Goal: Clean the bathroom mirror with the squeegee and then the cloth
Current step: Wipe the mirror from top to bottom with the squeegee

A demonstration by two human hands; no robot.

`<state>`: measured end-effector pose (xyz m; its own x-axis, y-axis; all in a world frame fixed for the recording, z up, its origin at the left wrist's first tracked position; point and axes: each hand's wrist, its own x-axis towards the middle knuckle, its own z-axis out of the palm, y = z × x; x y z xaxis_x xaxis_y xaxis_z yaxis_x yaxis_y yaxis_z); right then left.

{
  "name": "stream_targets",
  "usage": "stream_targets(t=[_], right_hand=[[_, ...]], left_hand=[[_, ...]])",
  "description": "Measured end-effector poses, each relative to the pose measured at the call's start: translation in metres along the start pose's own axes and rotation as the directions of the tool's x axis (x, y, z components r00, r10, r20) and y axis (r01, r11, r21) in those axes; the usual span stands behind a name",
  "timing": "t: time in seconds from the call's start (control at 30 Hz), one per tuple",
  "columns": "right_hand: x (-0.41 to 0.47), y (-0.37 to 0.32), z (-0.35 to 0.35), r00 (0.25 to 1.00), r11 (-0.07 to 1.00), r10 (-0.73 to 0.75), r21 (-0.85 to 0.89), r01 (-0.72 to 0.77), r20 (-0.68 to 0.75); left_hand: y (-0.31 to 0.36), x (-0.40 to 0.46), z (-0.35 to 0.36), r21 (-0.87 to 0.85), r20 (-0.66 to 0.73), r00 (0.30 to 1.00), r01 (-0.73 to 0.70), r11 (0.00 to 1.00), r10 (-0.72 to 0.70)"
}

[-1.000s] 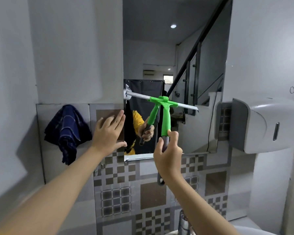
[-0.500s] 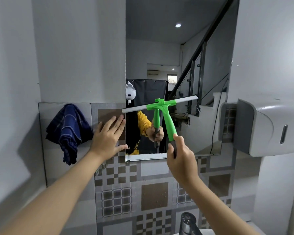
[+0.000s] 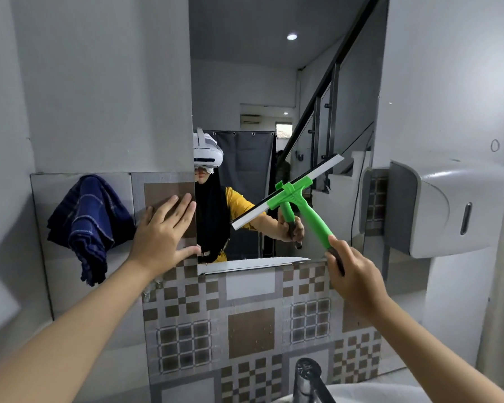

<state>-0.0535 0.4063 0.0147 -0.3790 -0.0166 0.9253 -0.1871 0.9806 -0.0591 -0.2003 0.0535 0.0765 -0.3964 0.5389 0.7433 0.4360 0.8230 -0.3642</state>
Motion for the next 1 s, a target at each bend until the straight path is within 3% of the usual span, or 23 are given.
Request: stream_targets(t=[0.33, 0.53, 0.7, 1.0], right_hand=[[-0.043, 0.053, -0.028, 0.99, 0.989, 0.13, 0.065, -0.134, 0.058], [-0.051, 0.025, -0.023, 0.938, 0.932, 0.338, 0.108, -0.345, 0.079], [-0.054, -0.021, -0.011, 0.852, 0.803, 0.518, 0.299, -0.515, 0.075], [-0.051, -0.036, -0.017, 0.777, 0.729, 0.626, 0.306, -0.612, 0.061]], left_hand=[[-0.003, 0.001, 0.007, 0.028, -0.023, 1.0, -0.017, 0.999, 0.018], [-0.003, 0.002, 0.007, 0.018, -0.001, 1.0, -0.017, 1.0, 0.017], [0.002, 0.0, 0.002, -0.013, -0.014, 1.0, 0.003, 1.0, -0.003], [0.005, -0.001, -0.003, -0.051, 0.017, 1.0, 0.018, 0.999, -0.018]])
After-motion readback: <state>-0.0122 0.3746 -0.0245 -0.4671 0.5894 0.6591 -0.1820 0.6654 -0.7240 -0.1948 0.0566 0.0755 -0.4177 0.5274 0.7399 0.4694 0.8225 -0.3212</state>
